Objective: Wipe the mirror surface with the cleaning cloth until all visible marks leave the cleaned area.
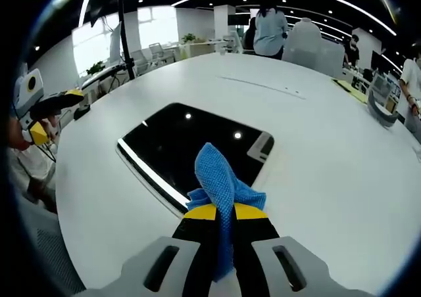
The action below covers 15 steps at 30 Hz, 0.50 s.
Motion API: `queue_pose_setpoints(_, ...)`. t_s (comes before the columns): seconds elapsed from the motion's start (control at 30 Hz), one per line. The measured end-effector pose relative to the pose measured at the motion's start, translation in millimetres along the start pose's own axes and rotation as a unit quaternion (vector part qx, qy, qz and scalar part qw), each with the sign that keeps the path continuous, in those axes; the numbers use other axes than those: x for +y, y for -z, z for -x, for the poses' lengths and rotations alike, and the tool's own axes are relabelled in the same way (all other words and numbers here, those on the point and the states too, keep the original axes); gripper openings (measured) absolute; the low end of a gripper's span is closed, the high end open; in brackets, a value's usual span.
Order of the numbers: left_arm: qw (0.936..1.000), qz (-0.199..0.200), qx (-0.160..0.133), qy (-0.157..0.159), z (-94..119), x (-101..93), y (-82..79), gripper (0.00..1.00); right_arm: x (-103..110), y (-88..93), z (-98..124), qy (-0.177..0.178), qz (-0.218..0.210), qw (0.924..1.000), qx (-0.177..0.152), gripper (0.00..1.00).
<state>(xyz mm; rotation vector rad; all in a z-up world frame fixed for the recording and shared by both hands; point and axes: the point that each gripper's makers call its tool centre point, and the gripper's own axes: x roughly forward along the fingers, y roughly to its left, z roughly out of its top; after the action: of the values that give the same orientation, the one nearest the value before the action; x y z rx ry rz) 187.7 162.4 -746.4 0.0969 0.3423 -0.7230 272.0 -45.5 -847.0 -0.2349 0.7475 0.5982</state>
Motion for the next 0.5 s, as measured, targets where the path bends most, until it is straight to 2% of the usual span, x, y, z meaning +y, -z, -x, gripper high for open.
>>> queue_pose_setpoints(0.5,1.0000,0.002,0.003,0.001,-0.3,-1.7,1.8,0.63,-7.9,-7.8,-7.5,0.007,-0.009,0.9999,-0.008,0.02)
